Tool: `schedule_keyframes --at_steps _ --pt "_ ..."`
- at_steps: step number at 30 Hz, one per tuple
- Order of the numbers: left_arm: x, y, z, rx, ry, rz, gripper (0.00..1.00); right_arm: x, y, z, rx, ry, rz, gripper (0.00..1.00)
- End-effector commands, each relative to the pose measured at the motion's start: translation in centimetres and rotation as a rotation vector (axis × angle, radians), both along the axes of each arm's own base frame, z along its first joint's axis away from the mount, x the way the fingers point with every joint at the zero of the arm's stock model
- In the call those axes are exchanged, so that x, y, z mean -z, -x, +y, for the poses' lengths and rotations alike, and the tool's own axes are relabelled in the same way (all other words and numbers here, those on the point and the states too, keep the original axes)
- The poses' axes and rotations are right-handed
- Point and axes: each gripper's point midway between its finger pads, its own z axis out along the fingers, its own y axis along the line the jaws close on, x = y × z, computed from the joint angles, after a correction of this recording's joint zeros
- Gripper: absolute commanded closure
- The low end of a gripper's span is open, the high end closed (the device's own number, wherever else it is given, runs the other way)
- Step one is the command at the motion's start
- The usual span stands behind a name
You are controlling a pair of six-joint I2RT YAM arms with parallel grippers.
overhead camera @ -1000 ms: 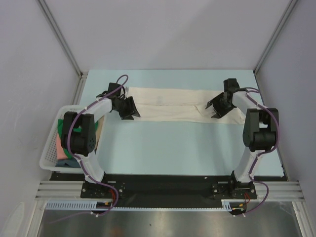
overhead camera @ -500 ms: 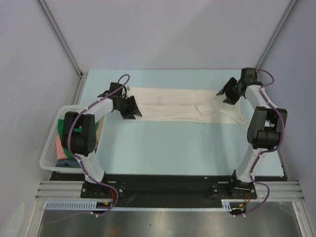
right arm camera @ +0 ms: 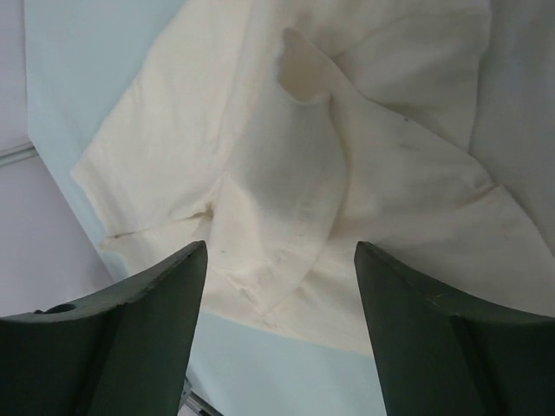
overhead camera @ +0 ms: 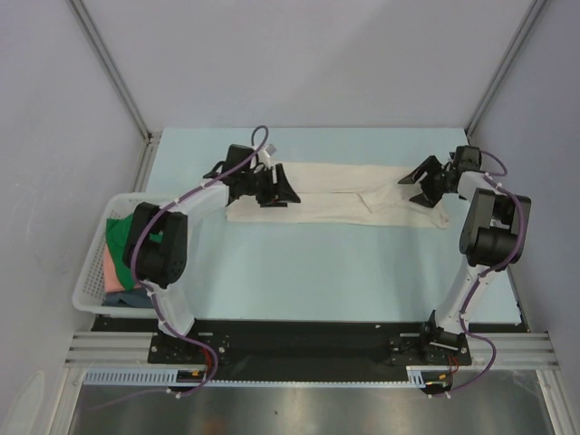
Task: Fold and stack the t-shirts
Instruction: Fold the tshirt
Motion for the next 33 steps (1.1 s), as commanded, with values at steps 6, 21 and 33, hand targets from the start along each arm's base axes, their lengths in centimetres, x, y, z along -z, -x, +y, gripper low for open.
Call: schedule_keyframes --at_steps 6,21,33 --pt "-2.9 -0.5 -12.2 0.145 0.230 -0.107 0.37 -1.0 0.0 1.0 -0.080 -0.038 -0.114 0.23" --pt "1.6 -3.0 -20.6 -0.071 0.196 -0.035 0.41 1.9 -0.8 0.4 -0.014 -0.096 -0.061 0.28" --pt "4.8 -3.7 -25.9 -0.104 0.226 0.007 0.49 2.8 -0.9 0.7 -0.008 -0.145 -0.064 0.36"
